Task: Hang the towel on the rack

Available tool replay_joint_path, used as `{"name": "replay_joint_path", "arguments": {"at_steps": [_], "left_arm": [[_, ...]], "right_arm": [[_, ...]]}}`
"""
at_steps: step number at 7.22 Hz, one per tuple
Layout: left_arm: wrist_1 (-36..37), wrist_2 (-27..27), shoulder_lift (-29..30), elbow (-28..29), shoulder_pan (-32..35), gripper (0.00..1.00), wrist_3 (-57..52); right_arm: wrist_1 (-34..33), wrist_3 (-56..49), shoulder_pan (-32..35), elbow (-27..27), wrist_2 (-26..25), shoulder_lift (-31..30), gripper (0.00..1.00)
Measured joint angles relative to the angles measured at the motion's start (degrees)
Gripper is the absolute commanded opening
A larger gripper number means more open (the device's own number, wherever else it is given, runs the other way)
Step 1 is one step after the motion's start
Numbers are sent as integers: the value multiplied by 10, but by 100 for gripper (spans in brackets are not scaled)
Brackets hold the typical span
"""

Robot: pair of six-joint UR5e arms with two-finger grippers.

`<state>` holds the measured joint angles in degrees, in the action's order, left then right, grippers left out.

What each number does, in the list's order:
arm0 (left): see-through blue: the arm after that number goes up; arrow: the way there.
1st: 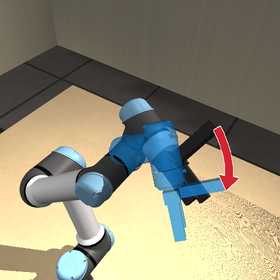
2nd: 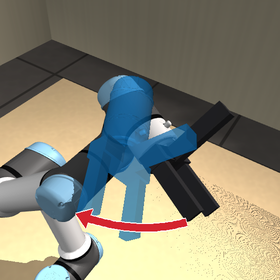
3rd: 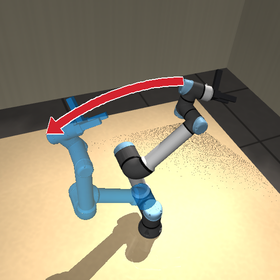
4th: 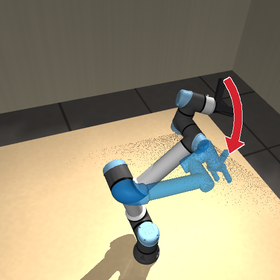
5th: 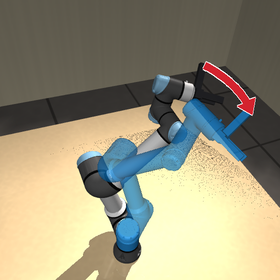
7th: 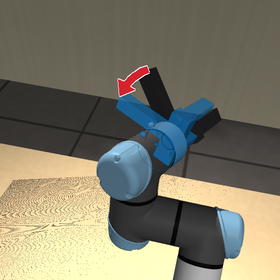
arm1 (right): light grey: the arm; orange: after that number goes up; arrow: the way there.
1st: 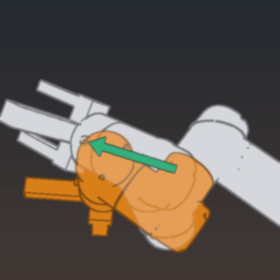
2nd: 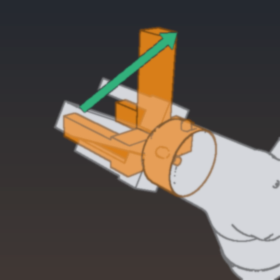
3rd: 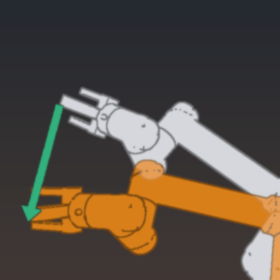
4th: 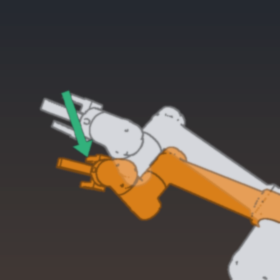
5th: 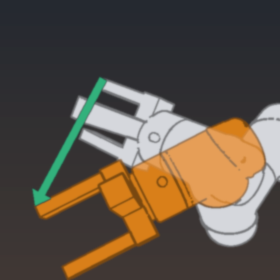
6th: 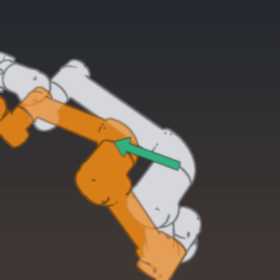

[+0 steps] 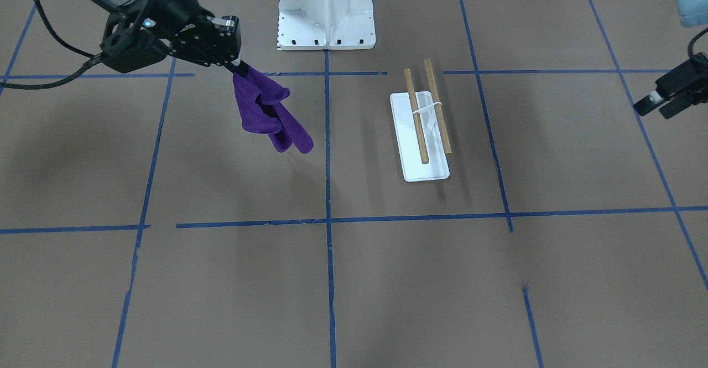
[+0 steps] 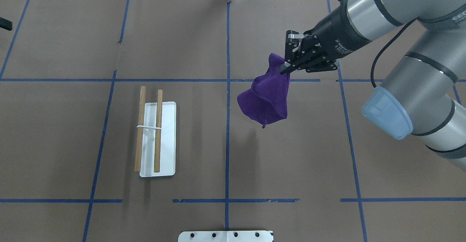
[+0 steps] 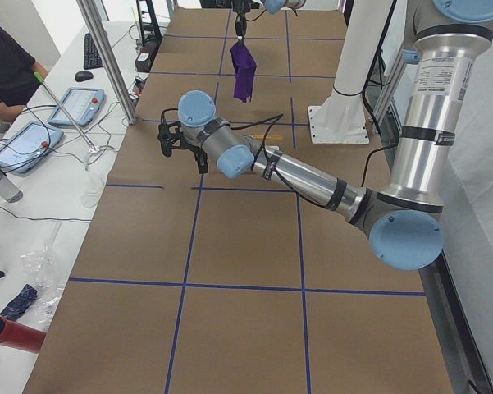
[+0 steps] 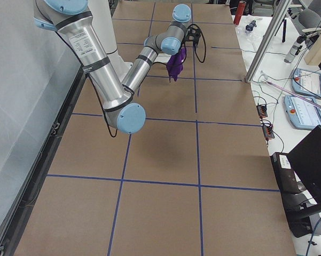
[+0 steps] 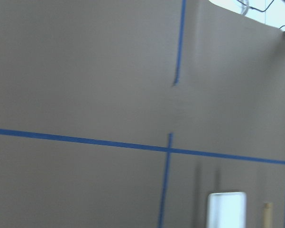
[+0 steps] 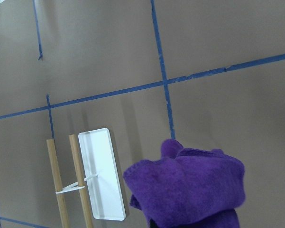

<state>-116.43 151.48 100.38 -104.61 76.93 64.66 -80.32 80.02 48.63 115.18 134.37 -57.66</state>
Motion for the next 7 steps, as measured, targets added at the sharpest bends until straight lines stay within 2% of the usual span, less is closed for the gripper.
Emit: {"name": "replay_joint_path", "arguments": {"at_steps": [1, 3, 4, 5, 7], "left_arm": [[-26, -1, 26, -2, -27, 100, 60], [-62, -1, 54, -6, -73, 95, 97], [-93, -1, 59, -4, -89, 94, 106], [-124, -7, 64, -1, -106, 100, 127], [-154, -54, 104, 0, -158, 100, 267]], "right_arm": [[0, -3, -31, 0, -37, 23, 0], [-1, -36, -85, -11, -103, 59, 0], [-2, -58, -103, -22, -123, 76, 0], [-2, -77, -115, -30, -140, 88, 0], [-2, -105, -131, -37, -164, 101, 0]]}}
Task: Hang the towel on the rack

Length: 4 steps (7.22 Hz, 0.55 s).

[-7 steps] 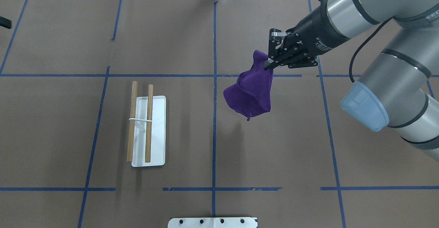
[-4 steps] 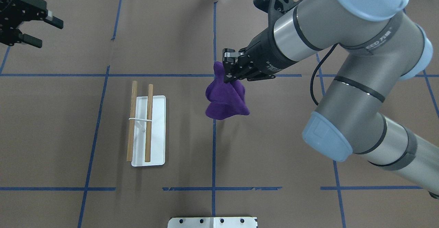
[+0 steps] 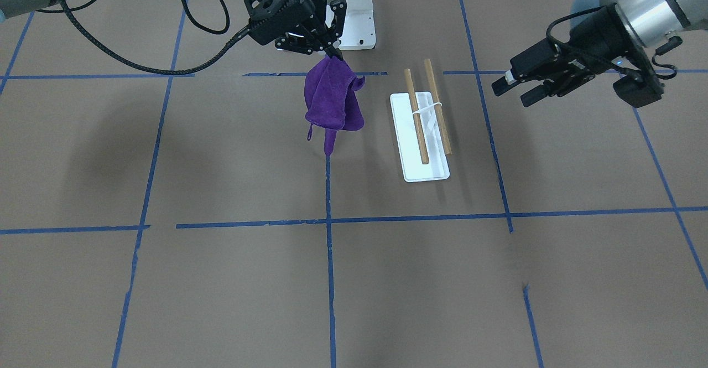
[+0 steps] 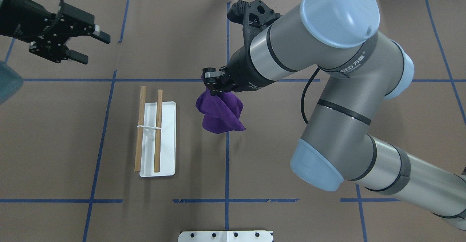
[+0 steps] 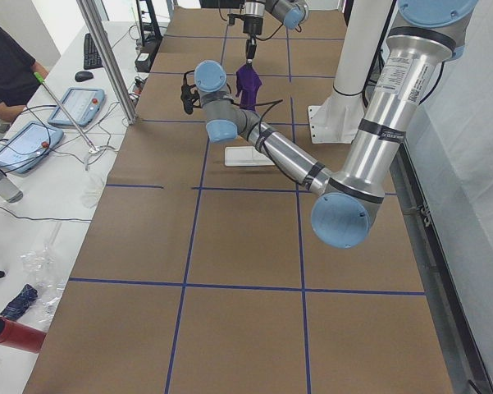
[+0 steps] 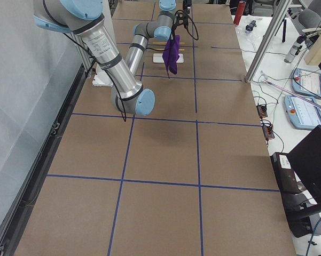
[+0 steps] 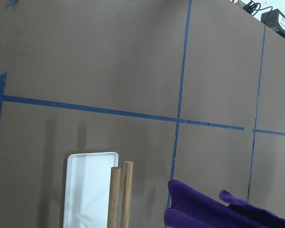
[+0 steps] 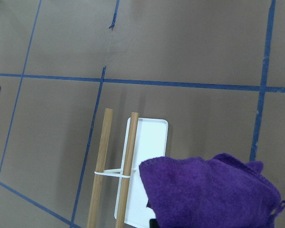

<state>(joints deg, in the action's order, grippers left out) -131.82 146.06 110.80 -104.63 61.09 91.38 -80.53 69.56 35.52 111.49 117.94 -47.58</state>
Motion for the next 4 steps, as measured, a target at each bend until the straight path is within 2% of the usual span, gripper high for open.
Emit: {"name": "replay_joint_path", "arguments": {"at_steps": [2, 4], "left_arm": [[-4, -37, 42, 2, -61, 97, 129], [-2, -45, 72, 20, -98, 92, 184]], "right_arm": [[0, -5, -15, -13, -15, 19, 0], [-1, -6, -29, -19, -32, 30, 0]]}}
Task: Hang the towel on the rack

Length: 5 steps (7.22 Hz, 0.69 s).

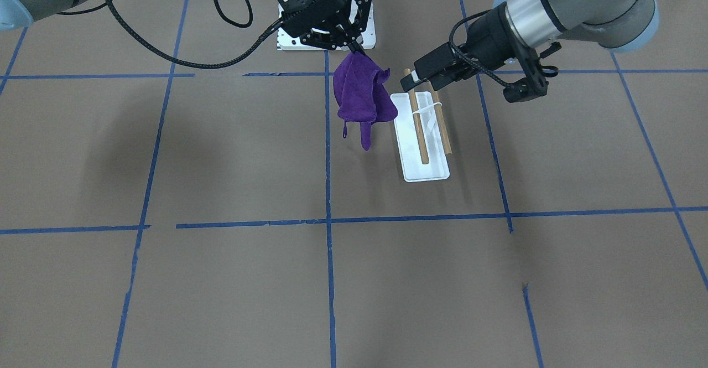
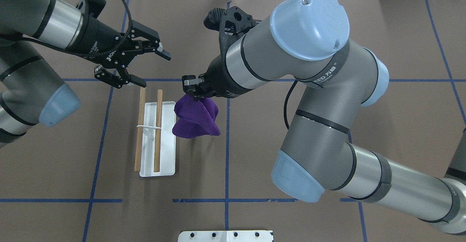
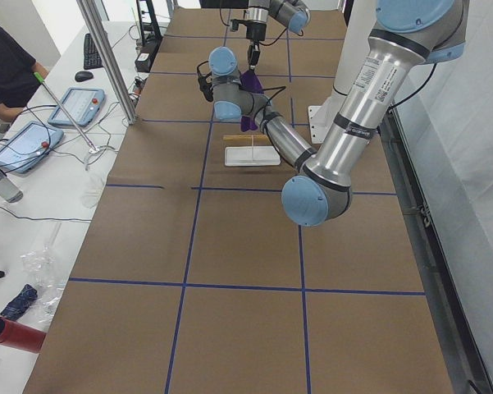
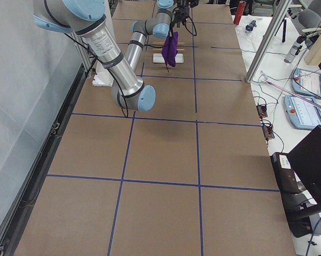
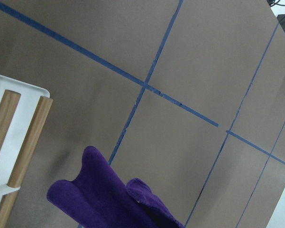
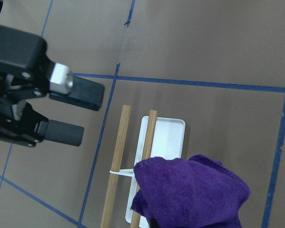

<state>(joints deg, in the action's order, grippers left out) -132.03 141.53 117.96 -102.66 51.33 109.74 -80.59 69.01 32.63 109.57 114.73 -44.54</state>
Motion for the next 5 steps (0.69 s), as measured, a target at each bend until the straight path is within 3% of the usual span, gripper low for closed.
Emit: {"name": "replay_joint_path", "arguments": {"at_steps": [3, 4, 5], "left_arm": [[0, -1, 30, 13, -21, 83, 39], [-1, 0, 36, 14, -33, 72, 48], [-1, -1, 44, 15, -44, 36, 59]], "right_arm": [[0, 0, -7, 0, -4, 1, 0], [0, -1, -8, -1, -5, 1, 0], [0, -1, -8, -1, -5, 1, 0]]}}
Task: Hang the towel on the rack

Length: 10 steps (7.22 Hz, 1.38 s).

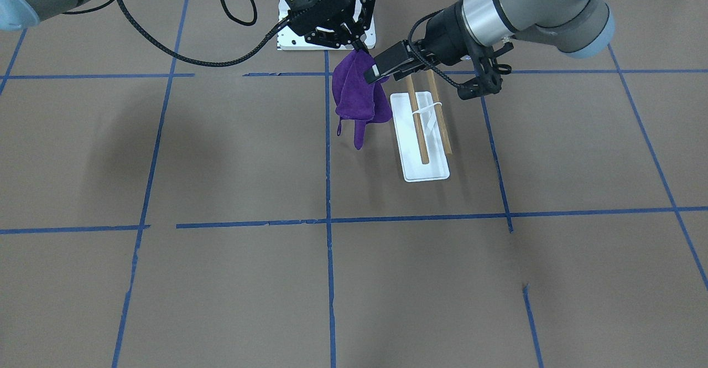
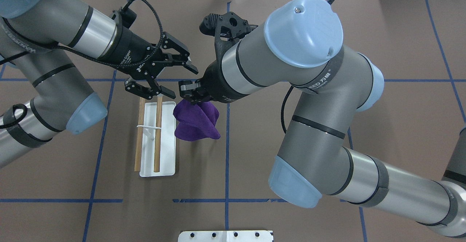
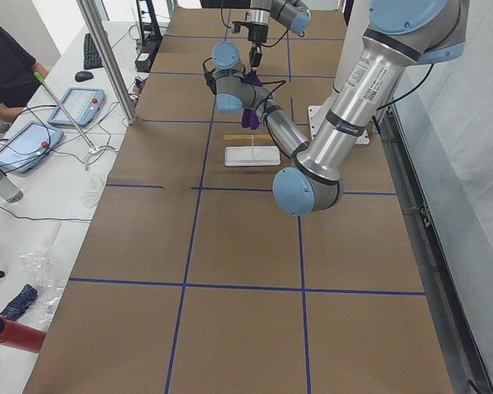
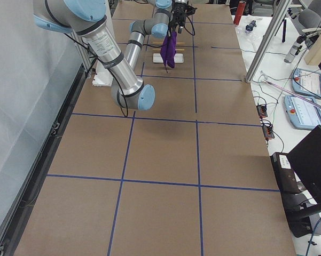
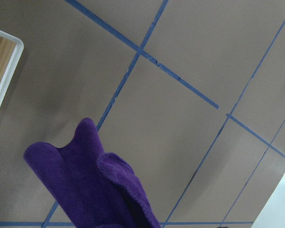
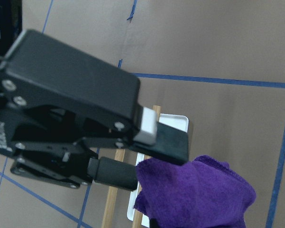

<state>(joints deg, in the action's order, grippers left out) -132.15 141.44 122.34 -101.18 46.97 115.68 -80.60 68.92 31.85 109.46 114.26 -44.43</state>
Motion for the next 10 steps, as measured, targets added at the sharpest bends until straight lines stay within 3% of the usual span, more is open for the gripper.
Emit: {"name": "replay_joint_path", "arguments": {"at_steps": [1, 5, 6, 7, 10], "left_arm": [[0, 0, 5, 0, -6, 0, 7], [-1, 0, 5, 0, -9, 0, 10], [-1, -1, 4, 0, -9, 0, 11], [-1, -5, 5, -1, -9, 0, 11], [0, -14, 5, -4, -9, 0, 12]], "right_arm": [[0, 0, 0, 0, 0, 0, 0], [1, -1, 0, 3, 3, -6, 0], [0, -1, 0, 4, 3, -7, 27], [0, -1, 0, 4, 3, -7, 99], [1, -1, 1, 17, -3, -21, 100]]}}
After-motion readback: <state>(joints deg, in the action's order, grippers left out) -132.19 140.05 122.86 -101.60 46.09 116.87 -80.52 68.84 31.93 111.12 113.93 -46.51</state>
